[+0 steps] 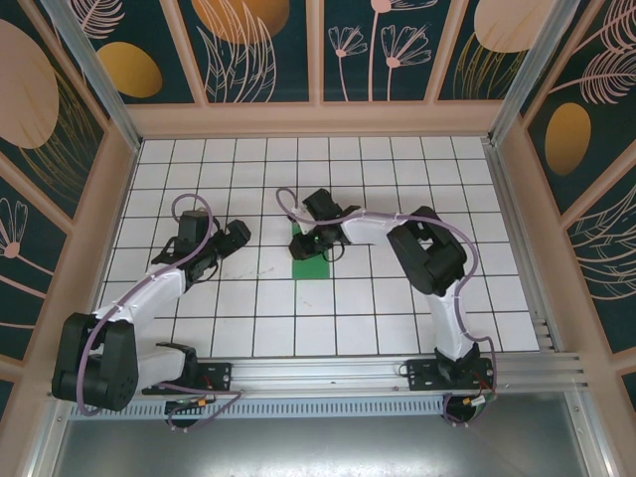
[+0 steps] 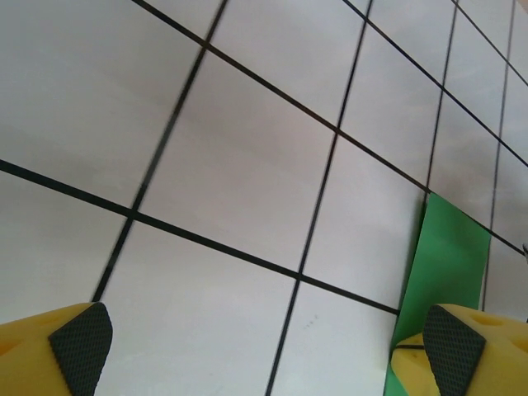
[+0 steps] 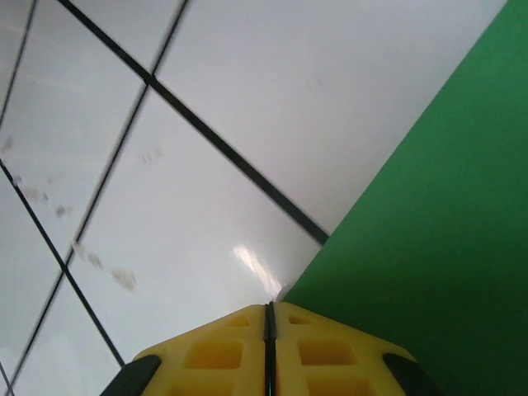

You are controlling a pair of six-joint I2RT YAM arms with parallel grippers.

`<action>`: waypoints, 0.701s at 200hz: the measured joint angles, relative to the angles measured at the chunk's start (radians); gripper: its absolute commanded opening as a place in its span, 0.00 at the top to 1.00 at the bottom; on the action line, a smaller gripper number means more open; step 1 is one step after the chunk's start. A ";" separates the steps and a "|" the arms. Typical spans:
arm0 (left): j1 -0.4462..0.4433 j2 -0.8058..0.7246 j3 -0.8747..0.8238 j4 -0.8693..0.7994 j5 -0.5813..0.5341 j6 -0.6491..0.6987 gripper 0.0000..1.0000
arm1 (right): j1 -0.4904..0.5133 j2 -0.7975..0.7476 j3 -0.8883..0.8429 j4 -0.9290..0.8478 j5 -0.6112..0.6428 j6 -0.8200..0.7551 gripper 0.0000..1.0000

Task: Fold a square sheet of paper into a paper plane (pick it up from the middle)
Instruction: Move the paper to the center of the table.

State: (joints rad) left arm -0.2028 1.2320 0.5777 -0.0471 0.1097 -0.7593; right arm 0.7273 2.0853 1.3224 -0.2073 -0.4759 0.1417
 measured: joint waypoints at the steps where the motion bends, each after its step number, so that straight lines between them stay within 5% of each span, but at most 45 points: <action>1: 0.000 0.001 0.000 0.002 0.004 0.000 0.01 | -0.001 -0.002 -0.002 -0.001 0.000 0.000 0.84; 35: 0.000 0.036 -0.009 0.060 0.106 -0.002 0.10 | -0.015 -0.140 -0.132 0.013 0.022 0.111 0.58; 75: -0.056 0.086 -0.008 0.166 0.213 -0.026 0.28 | -0.083 -0.399 -0.323 0.138 0.075 0.319 0.40; 140: -0.250 0.352 0.175 0.280 0.293 -0.053 0.64 | -0.158 -0.512 -0.531 0.227 0.116 0.525 0.30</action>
State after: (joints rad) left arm -0.4526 1.5845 0.7525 0.2329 0.4023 -0.8127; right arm 0.5694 1.5730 0.7918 0.0196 -0.3595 0.6666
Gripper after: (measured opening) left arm 0.399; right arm 0.685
